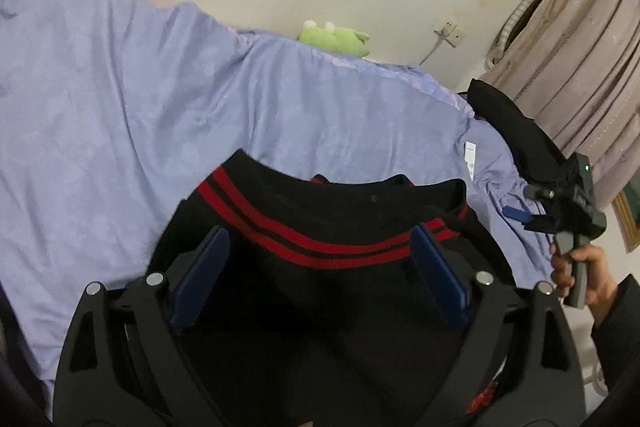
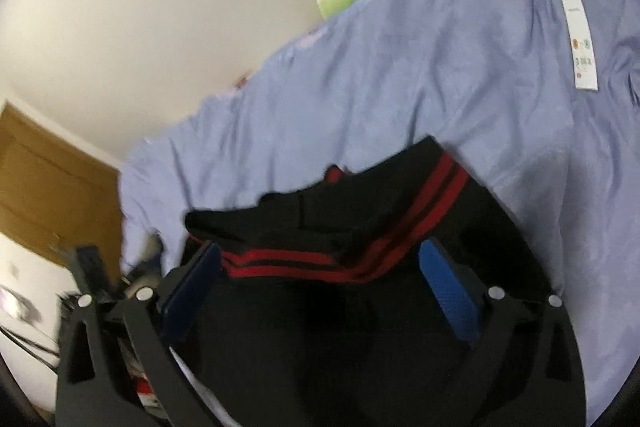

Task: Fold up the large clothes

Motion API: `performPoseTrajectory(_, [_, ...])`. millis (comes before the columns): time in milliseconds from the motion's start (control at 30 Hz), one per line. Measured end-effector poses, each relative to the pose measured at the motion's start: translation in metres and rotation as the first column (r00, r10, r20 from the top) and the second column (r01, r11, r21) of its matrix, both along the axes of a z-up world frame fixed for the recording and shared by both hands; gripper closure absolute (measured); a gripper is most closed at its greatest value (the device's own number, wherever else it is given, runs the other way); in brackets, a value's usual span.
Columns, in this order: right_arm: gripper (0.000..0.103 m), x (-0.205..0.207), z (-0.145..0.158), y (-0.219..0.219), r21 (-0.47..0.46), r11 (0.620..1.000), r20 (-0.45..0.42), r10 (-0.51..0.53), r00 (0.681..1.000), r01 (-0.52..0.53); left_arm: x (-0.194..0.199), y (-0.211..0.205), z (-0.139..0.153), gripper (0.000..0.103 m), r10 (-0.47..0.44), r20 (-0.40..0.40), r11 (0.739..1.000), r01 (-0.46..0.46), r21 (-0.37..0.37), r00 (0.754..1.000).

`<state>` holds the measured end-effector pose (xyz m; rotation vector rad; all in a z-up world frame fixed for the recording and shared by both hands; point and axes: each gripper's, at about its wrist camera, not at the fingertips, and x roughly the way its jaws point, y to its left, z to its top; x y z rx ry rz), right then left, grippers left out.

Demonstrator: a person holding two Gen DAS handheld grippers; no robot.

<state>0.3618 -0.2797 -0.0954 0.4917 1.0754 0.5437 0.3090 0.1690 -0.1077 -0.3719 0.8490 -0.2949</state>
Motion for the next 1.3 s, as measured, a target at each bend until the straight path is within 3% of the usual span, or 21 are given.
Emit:
performPoseTrajectory(100, [0.006, -0.006, 0.022, 0.019, -0.081, 0.993, 0.079, 0.088, 0.993, -0.082, -0.015, -0.002, 0.012, 0.014, -0.016, 0.007, 1.0, 0.016, -0.008, 1.0])
performPoseTrajectory(200, [0.006, -0.012, 0.034, 0.051, -0.255, 0.948, 0.127, 0.226, 0.966, -0.188, -0.038, -0.009, 0.011, 0.014, -0.051, -0.002, 0.999, 0.051, -0.013, 0.999])
performPoseTrajectory(300, [0.006, -0.017, 0.032, 0.088, -0.424, 0.865, 0.169, 0.367, 0.915, -0.269, -0.072, -0.021, -0.007, 0.014, -0.06, 0.019, 0.998, 0.059, 0.039, 0.998])
performPoseTrajectory(367, [0.006, -0.018, 0.023, 0.117, -0.525, 0.788, 0.173, 0.467, 0.867, -0.32, -0.087, -0.024, -0.021, 0.014, -0.052, 0.021, 0.997, 0.051, 0.056, 0.998])
performPoseTrajectory(500, [0.006, -0.007, -0.001, 0.162, -0.642, 0.664, 0.113, 0.577, 0.809, -0.383, -0.109, -0.023, -0.054, 0.014, -0.006, 0.038, 0.997, 0.003, 0.077, 0.999])
performPoseTrajectory(600, [0.006, 0.006, -0.018, 0.181, -0.692, 0.611, 0.073, 0.588, 0.805, -0.384, -0.106, -0.02, -0.069, 0.014, 0.0, 0.03, 0.995, -0.003, 0.1, 1.0])
performPoseTrajectory(700, [0.008, 0.022, -0.05, 0.183, -0.696, 0.572, -0.035, 0.576, 0.817, -0.434, -0.103, -0.017, -0.073, 0.014, 0.003, 0.03, 0.996, -0.005, 0.094, 1.0])
performPoseTrajectory(767, [0.009, 0.024, -0.084, 0.182, -0.662, 0.527, -0.167, 0.589, 0.791, -0.532, -0.103, -0.019, -0.076, 0.014, -0.008, 0.028, 0.993, 0.004, 0.12, 1.0])
performPoseTrajectory(800, [0.009, 0.019, -0.106, 0.182, -0.638, 0.495, -0.238, 0.601, 0.763, -0.589, -0.101, -0.021, -0.077, 0.014, -0.023, 0.027, 0.99, 0.019, 0.139, 0.999])
performPoseTrajectory(867, [0.008, 0.008, -0.123, 0.187, -0.684, 0.444, -0.215, 0.635, 0.742, -0.578, -0.1, -0.025, -0.079, 0.014, -0.04, 0.031, 0.986, 0.034, 0.161, 0.999])
performPoseTrajectory(933, [0.009, 0.01, -0.124, 0.183, -0.674, 0.479, -0.184, 0.628, 0.756, -0.563, -0.098, -0.025, -0.08, 0.014, -0.032, 0.027, 0.987, 0.027, 0.158, 0.999])
performPoseTrajectory(967, [0.018, 0.011, -0.12, 0.18, -0.67, 0.494, -0.163, 0.631, 0.759, -0.554, -0.097, -0.024, -0.081, 0.014, -0.024, 0.024, 0.989, 0.02, 0.149, 0.999])
performPoseTrajectory(1000, [0.044, 0.011, -0.113, 0.177, -0.674, 0.505, -0.141, 0.628, 0.765, -0.539, -0.096, -0.022, -0.081, 0.014, -0.017, 0.021, 0.99, 0.014, 0.14, 1.0])
performPoseTrajectory(1067, [0.084, 0.013, -0.089, 0.174, -0.692, 0.525, -0.088, 0.621, 0.779, -0.496, -0.097, -0.02, -0.079, 0.014, -0.012, 0.02, 0.992, 0.009, 0.125, 1.0])
performPoseTrajectory(1167, [0.087, 0.011, -0.063, 0.176, -0.713, 0.5, -0.069, 0.647, 0.759, -0.492, -0.099, -0.018, -0.078, 0.014, -0.017, 0.02, 0.993, 0.014, 0.121, 1.0])
performPoseTrajectory(1233, [0.088, 0.011, -0.051, 0.181, -0.752, 0.455, -0.067, 0.666, 0.743, -0.476, -0.1, -0.017, -0.078, 0.014, -0.012, 0.017, 0.993, 0.01, 0.117, 1.0])
performPoseTrajectory(1300, [0.089, 0.018, -0.032, 0.185, -0.778, 0.466, -0.021, 0.652, 0.758, -0.423, -0.1, -0.016, -0.077, 0.014, 0.0, 0.014, 0.992, -0.002, 0.127, 1.0])
